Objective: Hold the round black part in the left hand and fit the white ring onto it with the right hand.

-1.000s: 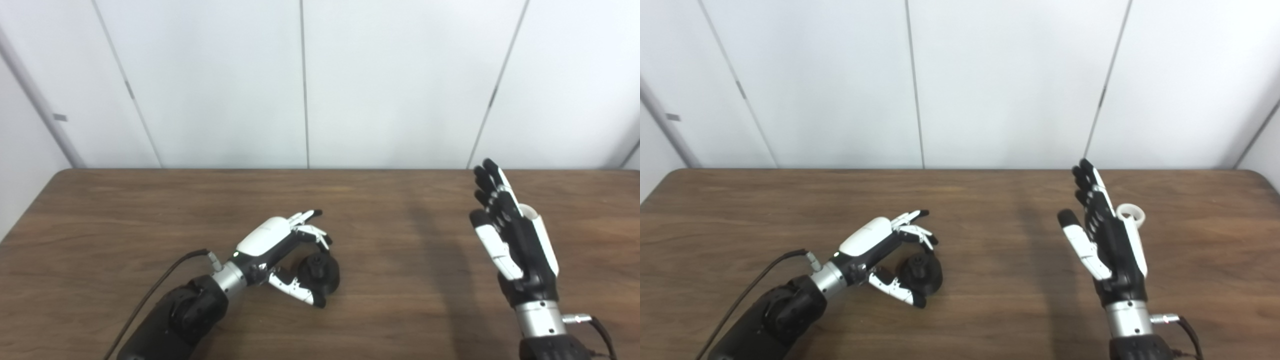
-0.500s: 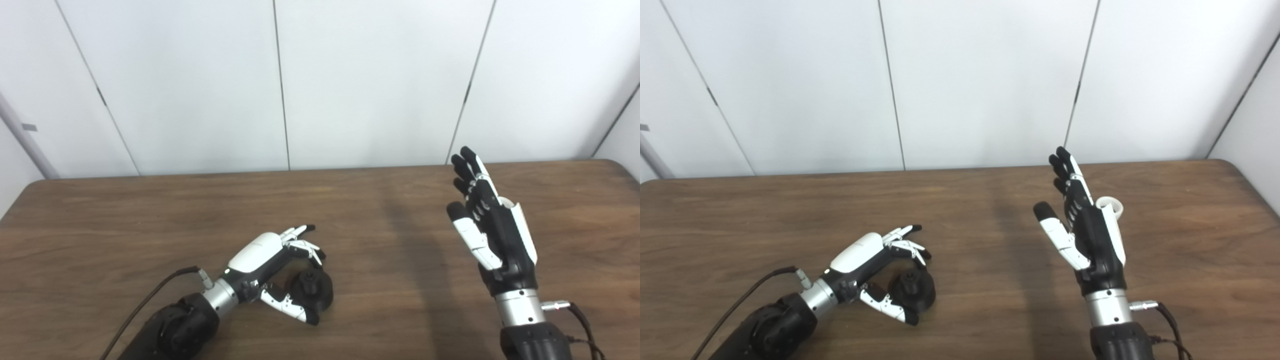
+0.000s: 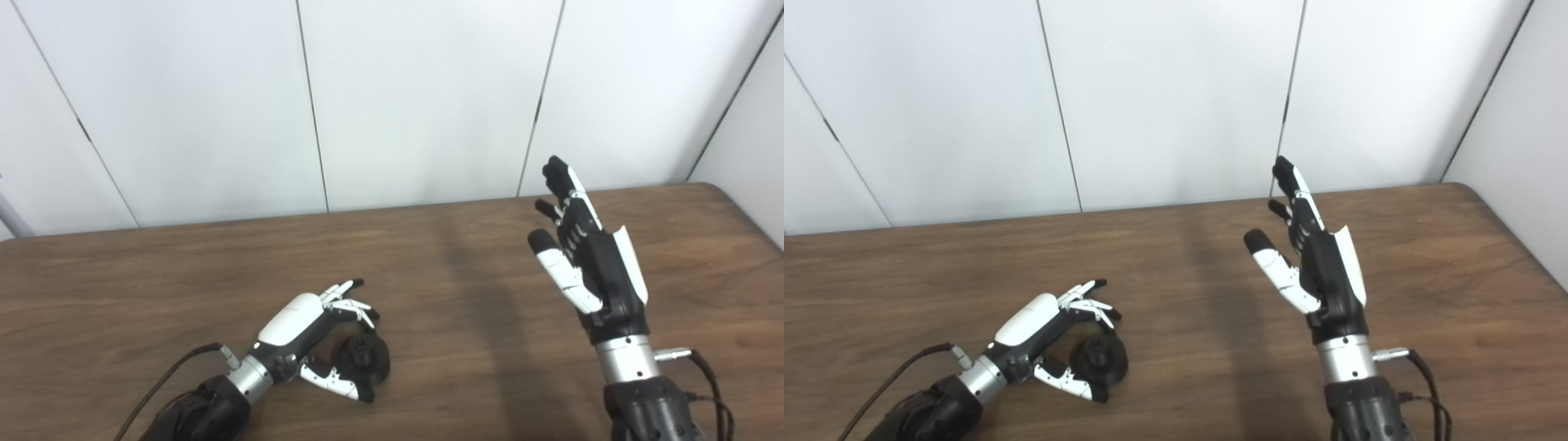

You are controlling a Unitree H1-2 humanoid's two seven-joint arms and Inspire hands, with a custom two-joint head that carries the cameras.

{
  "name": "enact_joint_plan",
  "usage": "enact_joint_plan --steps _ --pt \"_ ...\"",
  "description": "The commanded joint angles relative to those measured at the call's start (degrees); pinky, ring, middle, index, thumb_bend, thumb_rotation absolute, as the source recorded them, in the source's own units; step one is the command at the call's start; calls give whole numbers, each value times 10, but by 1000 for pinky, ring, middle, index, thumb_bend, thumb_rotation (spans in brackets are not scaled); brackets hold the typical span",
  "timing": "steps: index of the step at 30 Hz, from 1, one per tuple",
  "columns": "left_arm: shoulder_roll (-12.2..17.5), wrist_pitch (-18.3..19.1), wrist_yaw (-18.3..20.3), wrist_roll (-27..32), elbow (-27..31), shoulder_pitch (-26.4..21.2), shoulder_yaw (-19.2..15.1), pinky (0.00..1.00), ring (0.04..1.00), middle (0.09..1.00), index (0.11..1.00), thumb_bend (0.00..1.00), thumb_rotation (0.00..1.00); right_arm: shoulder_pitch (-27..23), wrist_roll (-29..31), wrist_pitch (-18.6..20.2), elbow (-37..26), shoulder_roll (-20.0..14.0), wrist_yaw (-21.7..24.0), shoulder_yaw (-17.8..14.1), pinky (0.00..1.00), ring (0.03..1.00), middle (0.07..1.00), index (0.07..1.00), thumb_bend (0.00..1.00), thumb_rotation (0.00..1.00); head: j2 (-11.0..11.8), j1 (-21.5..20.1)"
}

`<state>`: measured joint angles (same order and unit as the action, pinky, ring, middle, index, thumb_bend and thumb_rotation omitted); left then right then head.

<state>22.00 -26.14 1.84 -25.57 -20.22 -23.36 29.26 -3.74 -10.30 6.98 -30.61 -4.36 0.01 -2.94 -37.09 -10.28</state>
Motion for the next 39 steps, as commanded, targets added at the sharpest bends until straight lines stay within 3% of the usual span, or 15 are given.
enact_joint_plan --steps 1,8,11,16,21,26,32,39 --pt "12 -8 -4 -4 -4 -20 8 1000 1000 770 481 524 61 -29 -9 7 -32 -9 1 -5 867 965 947 950 479 714 0 -3" --pt "21 -8 -26 6 -27 -33 37 1000 999 766 481 524 59 -56 -24 42 -61 -49 9 -26 849 940 925 924 525 722 4 -20" --pt "26 -8 -31 9 -34 -40 49 1000 1000 767 481 524 60 -61 -45 62 -73 -74 17 -30 802 921 923 913 485 725 7 -32" --pt "33 -8 -39 15 -39 -46 60 1000 1000 770 481 524 61 -64 -66 83 -69 -113 29 -42 833 917 926 890 524 606 11 -45" --pt "39 -8 -39 22 -37 -44 65 1000 1000 776 481 524 61 -75 -88 83 -37 -140 27 -54 870 922 906 856 600 392 14 -62" --pt "41 -8 -38 28 -41 -44 68 1000 1000 777 481 524 61 -87 -150 78 7 -188 27 -55 815 891 888 843 656 361 19 -73" --pt "42 -8 -48 34 -48 -47 72 1000 1000 776 481 524 60 -98 -190 89 55 -250 49 -58 838 915 889 843 699 328 21 -88" --pt "48 -8 -50 35 -48 -47 76 1000 1000 781 481 524 61 -111 -204 79 107 -279 51 -53 839 927 877 807 743 241 25 -96"
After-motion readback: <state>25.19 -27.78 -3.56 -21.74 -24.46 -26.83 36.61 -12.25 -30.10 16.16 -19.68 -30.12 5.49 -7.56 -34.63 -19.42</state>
